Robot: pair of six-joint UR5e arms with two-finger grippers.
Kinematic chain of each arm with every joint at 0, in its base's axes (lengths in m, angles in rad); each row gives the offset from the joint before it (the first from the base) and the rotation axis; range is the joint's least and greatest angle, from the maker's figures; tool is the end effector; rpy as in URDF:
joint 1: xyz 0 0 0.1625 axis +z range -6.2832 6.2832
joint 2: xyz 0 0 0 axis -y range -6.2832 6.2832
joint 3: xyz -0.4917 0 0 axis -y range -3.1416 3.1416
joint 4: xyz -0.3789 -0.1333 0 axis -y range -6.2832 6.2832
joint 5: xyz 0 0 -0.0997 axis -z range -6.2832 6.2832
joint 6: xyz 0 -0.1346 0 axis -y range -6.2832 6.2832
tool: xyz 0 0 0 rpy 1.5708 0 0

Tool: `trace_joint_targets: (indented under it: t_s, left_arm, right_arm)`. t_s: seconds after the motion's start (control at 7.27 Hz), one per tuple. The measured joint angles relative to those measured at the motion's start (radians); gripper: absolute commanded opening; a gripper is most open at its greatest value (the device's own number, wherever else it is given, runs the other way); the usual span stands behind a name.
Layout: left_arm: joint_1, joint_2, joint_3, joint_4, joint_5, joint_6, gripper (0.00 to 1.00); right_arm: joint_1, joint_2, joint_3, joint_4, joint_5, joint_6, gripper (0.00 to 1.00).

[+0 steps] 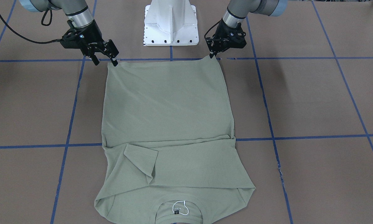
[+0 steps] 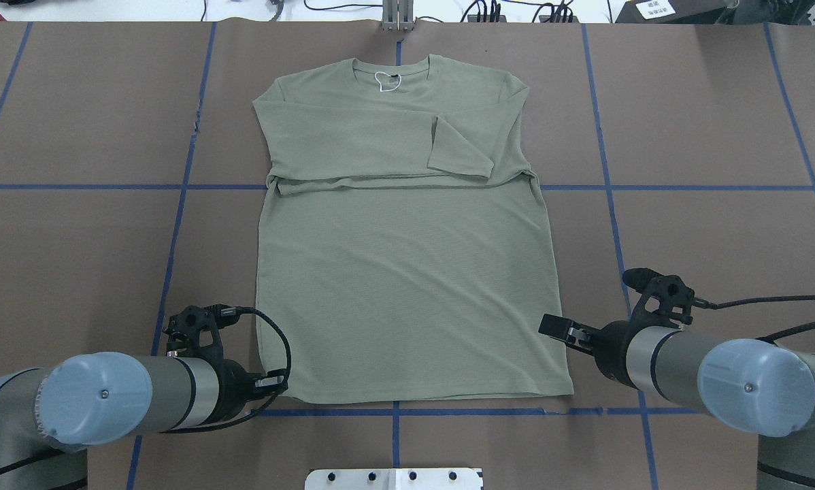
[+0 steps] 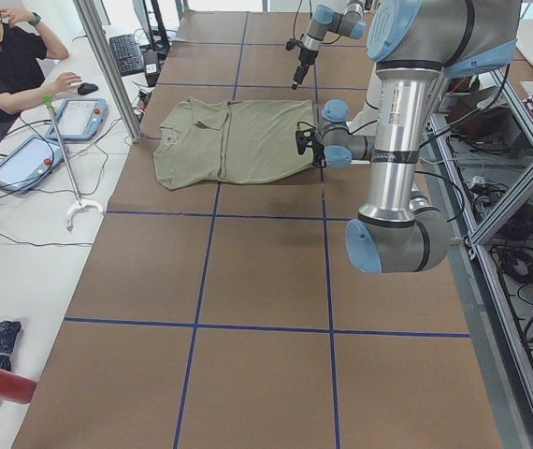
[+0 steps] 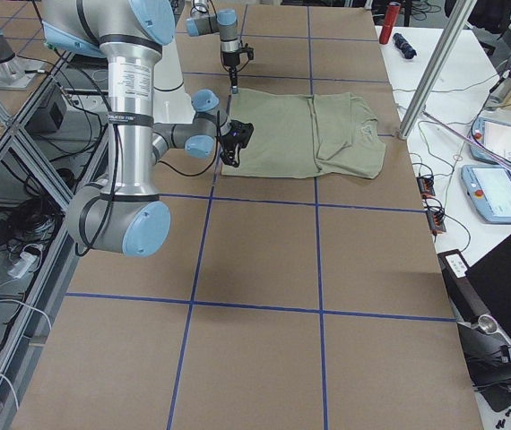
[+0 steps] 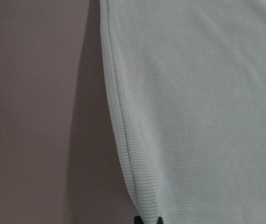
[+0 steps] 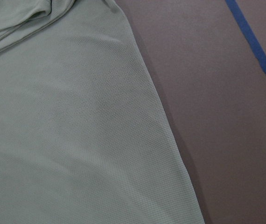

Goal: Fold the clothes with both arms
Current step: 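Lower both grippers onto the hem corners and close them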

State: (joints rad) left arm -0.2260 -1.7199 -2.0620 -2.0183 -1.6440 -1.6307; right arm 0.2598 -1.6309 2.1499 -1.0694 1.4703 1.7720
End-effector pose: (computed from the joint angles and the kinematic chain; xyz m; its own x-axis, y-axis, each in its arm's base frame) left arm 0.5006 -0.2418 0.3964 0.4422 -0.1629 -0.8820 0.1872 0.9785 -0.0869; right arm -0.4124 -0.2615 0.4504 0.4277 0.3194 0.8456 -0.4324 0.8938 -0.1189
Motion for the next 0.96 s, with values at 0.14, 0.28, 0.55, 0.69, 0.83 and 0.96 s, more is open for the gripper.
trace_joint_targets:
  t_s: [0.14, 0.28, 0.55, 0.69, 0.83, 0.96]
  left_arm:
    - [-0.009, -0.002, -0.014, -0.002, 0.002, -0.003, 0.0]
    - [-0.015, -0.001, -0.036, -0.004, 0.003, -0.004, 0.0]
    - [-0.017, 0.005, -0.065, -0.005, 0.004, -0.006, 0.0]
    - [-0.018, 0.006, -0.069, -0.005, 0.005, -0.006, 0.0]
    - [-0.018, 0.006, -0.071, -0.005, 0.005, -0.006, 0.0]
    - [-0.018, 0.006, -0.072, -0.005, 0.006, -0.006, 0.0]
  right_arm:
    - [-0.019, -0.003, -0.004, 0.009, -0.013, 0.018, 1.0]
    - [-0.045, -0.002, -0.007, 0.012, -0.034, 0.022, 0.98]
    - [-0.105, -0.003, -0.024, 0.013, -0.091, 0.021, 0.89]
    - [-0.123, -0.004, -0.038, 0.014, -0.105, 0.02, 0.89]
    - [-0.139, -0.005, -0.049, 0.014, -0.112, 0.019, 0.87]
    - [-0.153, -0.003, -0.062, 0.014, -0.12, 0.018, 0.85]
